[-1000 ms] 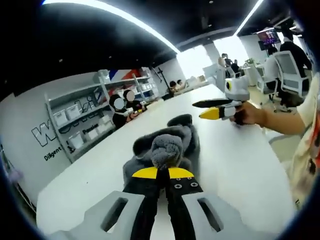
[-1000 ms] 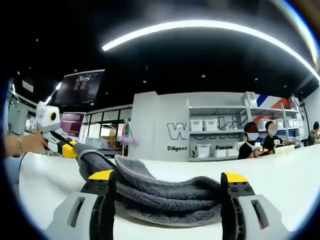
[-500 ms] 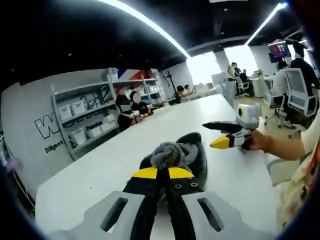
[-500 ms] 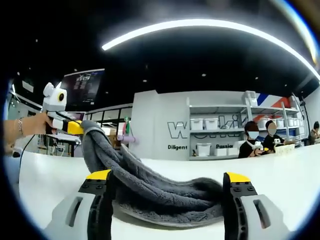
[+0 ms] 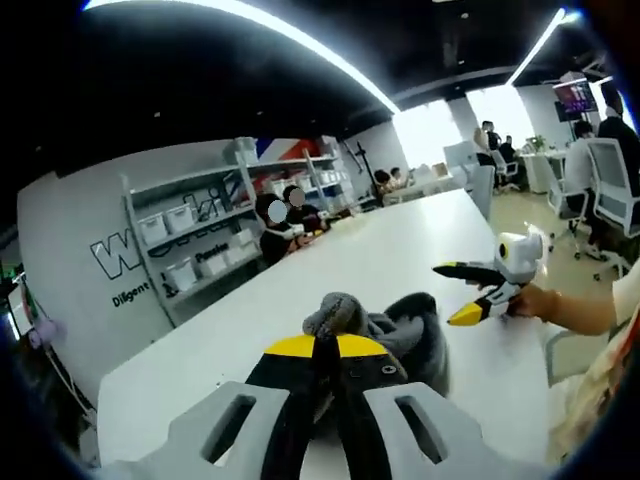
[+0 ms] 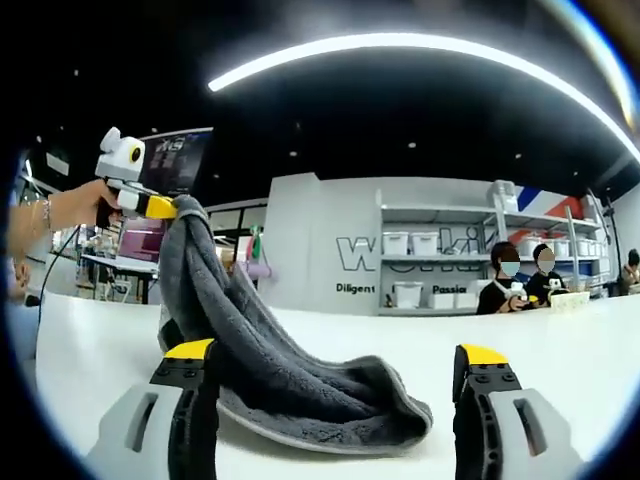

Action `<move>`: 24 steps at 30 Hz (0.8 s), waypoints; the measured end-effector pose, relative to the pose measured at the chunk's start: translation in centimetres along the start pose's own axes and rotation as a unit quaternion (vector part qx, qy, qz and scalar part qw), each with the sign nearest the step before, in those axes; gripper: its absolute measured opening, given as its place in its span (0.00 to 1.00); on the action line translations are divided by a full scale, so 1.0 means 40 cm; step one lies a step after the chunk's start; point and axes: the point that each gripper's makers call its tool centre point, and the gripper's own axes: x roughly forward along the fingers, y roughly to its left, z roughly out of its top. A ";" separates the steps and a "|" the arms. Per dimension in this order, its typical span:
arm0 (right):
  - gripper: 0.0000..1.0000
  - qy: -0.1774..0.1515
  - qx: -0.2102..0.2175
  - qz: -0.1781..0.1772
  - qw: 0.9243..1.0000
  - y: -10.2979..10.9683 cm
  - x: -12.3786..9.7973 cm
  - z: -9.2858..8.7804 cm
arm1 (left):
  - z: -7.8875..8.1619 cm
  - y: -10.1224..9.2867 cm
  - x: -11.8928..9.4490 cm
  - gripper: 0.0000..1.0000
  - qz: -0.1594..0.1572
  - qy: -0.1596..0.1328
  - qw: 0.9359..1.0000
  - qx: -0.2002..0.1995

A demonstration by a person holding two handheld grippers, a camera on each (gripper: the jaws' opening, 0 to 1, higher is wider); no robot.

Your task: Fold the towel on the table until its edges align and the towel forms a compact rectangular stack.

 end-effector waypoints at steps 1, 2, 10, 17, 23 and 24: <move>0.99 0.000 0.000 0.000 1.000 0.000 0.000 -0.001 | 0.009 0.007 -0.004 0.03 0.005 0.003 1.000 0.002; 0.99 0.001 0.000 0.000 1.000 0.001 0.000 -0.001 | 0.016 0.013 -0.006 0.03 0.008 0.004 1.000 0.004; 0.99 0.003 0.000 0.001 1.000 0.002 0.001 -0.003 | 0.075 0.048 -0.022 0.03 0.033 0.012 0.999 0.021; 0.99 0.004 0.002 0.001 1.000 0.001 0.002 -0.004 | 0.101 0.068 -0.036 0.03 0.047 0.024 0.998 0.045; 0.99 0.004 0.002 0.000 1.000 0.002 0.001 -0.005 | 0.133 0.109 -0.049 0.04 0.072 0.010 0.997 0.037; 0.99 0.004 0.002 0.000 1.000 0.002 0.001 -0.005 | 0.137 0.115 -0.052 0.04 0.077 0.007 0.996 0.036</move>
